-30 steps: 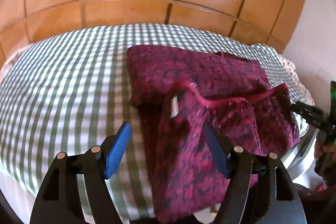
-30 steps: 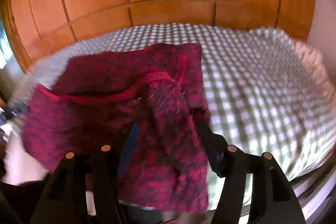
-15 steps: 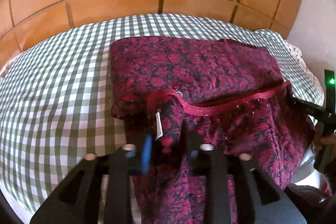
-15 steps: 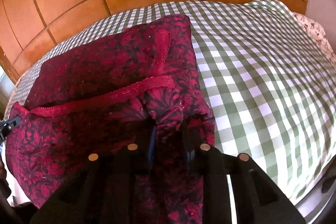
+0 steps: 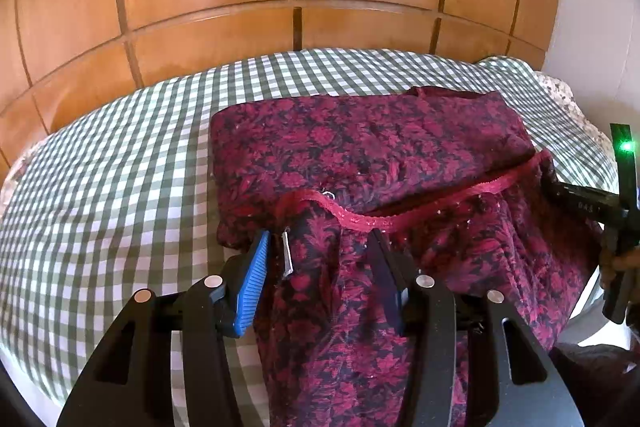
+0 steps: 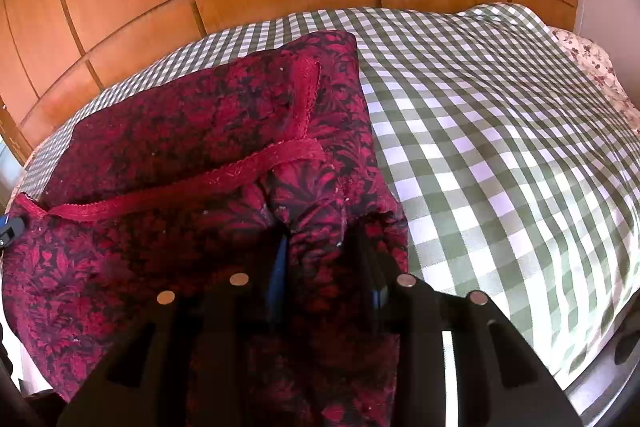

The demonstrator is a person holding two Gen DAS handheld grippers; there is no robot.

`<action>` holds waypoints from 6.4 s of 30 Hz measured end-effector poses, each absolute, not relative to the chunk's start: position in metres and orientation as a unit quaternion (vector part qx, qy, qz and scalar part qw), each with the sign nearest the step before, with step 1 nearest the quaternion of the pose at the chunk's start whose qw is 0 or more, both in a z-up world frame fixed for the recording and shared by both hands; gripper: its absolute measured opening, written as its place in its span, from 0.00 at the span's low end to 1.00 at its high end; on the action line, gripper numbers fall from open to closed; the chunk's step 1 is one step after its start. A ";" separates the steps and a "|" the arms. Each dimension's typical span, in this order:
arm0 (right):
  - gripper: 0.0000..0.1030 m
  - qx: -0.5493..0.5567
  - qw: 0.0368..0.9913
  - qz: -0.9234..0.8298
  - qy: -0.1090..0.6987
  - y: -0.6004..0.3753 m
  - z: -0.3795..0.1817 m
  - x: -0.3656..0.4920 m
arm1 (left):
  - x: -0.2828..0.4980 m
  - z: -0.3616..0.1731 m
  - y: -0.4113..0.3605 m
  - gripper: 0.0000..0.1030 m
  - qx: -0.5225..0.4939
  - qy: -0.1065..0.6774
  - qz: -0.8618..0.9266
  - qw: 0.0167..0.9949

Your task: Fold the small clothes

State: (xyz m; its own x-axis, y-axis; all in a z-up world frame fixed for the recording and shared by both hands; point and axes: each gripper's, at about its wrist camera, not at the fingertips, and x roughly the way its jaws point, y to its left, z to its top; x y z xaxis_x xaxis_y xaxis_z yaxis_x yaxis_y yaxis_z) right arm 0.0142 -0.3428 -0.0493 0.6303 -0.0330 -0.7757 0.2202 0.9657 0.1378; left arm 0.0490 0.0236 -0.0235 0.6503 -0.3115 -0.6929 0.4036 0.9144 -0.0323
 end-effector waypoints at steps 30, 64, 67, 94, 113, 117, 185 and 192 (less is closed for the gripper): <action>0.18 0.109 0.896 -0.048 0.427 -0.339 -0.030 -0.002 | 0.032 -0.028 0.044 0.13 0.014 0.364 -0.227 0.903; 0.15 0.158 0.918 -0.057 0.359 -0.364 0.038 0.164 | 0.199 0.032 0.044 0.12 -0.063 0.320 -0.156 0.932; 0.15 0.133 0.906 -0.086 0.392 -0.363 0.007 0.190 | 0.231 0.002 0.035 0.12 -0.050 0.355 -0.127 0.925; 0.46 0.229 0.870 -0.018 0.437 -0.385 -0.045 0.013 | 0.079 -0.070 0.108 0.60 -0.187 0.437 -0.211 0.854; 0.17 0.210 0.862 0.027 0.461 -0.366 -0.022 -0.070 | 0.005 -0.053 0.126 0.18 -0.186 0.453 -0.231 0.841; 0.37 0.225 0.883 0.004 0.412 -0.377 -0.002 -0.051 | 0.023 -0.038 0.135 0.47 -0.208 0.424 -0.215 0.855; 0.75 0.068 0.868 -0.041 0.491 -0.317 -0.062 0.164 | 0.206 -0.063 0.021 0.61 -0.089 0.428 -0.161 0.885; 0.76 0.093 0.886 -0.014 0.454 -0.320 -0.038 0.136 | 0.200 -0.056 0.049 0.54 -0.171 0.420 -0.169 0.875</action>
